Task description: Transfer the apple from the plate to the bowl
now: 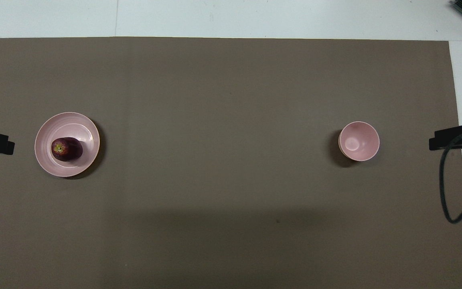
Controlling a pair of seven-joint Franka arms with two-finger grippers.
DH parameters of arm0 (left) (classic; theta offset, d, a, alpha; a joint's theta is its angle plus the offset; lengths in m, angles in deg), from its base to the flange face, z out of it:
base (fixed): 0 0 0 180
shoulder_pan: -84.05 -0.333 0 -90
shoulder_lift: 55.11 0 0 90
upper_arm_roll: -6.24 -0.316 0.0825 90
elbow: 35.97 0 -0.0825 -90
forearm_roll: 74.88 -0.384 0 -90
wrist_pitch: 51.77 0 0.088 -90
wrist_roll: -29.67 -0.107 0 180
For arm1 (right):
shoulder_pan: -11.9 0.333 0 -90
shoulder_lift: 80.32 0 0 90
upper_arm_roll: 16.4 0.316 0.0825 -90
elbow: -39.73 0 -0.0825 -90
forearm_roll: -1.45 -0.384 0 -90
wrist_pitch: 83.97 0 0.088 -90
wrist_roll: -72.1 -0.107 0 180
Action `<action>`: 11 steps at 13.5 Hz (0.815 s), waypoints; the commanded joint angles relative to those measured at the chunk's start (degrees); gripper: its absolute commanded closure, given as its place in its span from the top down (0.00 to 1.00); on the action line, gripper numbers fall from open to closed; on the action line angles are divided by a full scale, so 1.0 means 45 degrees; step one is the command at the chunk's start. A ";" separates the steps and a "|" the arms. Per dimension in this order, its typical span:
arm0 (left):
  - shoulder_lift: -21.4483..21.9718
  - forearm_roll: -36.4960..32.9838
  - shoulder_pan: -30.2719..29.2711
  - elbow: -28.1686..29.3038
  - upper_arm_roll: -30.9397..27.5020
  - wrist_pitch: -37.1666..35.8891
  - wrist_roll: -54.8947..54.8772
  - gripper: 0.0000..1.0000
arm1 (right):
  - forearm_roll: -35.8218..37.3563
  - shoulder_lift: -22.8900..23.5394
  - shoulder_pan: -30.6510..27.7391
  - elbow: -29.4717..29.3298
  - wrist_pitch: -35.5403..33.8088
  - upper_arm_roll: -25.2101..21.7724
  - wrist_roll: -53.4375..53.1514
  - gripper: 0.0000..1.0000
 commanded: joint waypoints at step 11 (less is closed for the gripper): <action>0.0313 -0.0105 0.0320 0.0313 0.0143 0.0041 0.0240 1.00 | -0.0229 -0.0233 -0.0071 0.0164 -0.0025 0.0036 -0.0197 1.00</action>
